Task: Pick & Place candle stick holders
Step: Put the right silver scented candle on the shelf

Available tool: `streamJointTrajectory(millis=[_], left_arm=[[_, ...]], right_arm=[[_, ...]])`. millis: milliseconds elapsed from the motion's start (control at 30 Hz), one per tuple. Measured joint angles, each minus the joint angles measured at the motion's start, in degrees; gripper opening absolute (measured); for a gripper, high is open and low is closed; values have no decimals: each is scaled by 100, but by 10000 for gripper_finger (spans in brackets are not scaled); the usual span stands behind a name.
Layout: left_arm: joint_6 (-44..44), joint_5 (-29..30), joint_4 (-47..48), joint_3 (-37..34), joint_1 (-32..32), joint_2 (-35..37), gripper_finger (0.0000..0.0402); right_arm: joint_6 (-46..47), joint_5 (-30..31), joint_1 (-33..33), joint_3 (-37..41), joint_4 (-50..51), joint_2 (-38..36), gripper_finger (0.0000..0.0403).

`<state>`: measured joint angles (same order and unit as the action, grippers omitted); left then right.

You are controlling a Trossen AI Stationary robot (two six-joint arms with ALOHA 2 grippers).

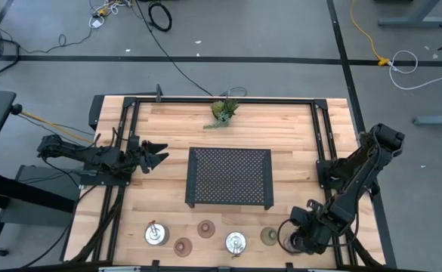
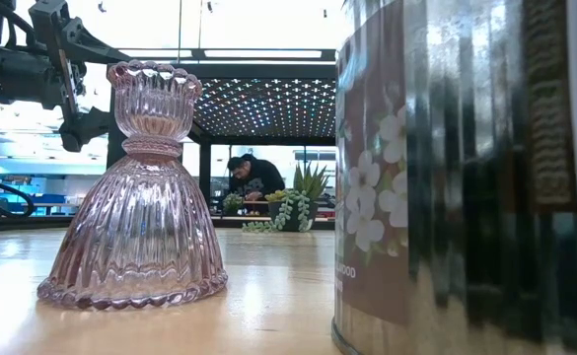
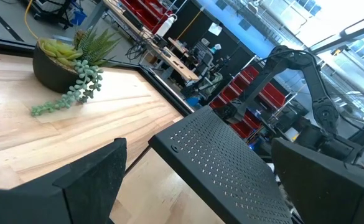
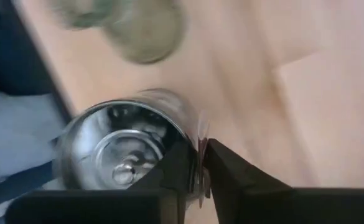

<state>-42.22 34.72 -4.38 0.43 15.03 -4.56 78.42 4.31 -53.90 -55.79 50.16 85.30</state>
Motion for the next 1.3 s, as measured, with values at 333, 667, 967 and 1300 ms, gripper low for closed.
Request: streamJointTrajectory(millis=[333, 667, 967, 1300], left_arm=[[43, 11, 2, 0, 0, -31, 399], [55, 50, -24, 0, 0, -314, 399], [39, 139, -73, -2, 0, -559, 399], [39, 140, -92, -2, 0, -595, 399]], right_arm=[[-158, 45, 98, 37, -21, 39, 82], [-129, -40, 97, 24, -697, 21, 75], [-388, -88, 171, 22, -1174, 20, 75], [-565, -303, 272, 20, -1179, 20, 75]])
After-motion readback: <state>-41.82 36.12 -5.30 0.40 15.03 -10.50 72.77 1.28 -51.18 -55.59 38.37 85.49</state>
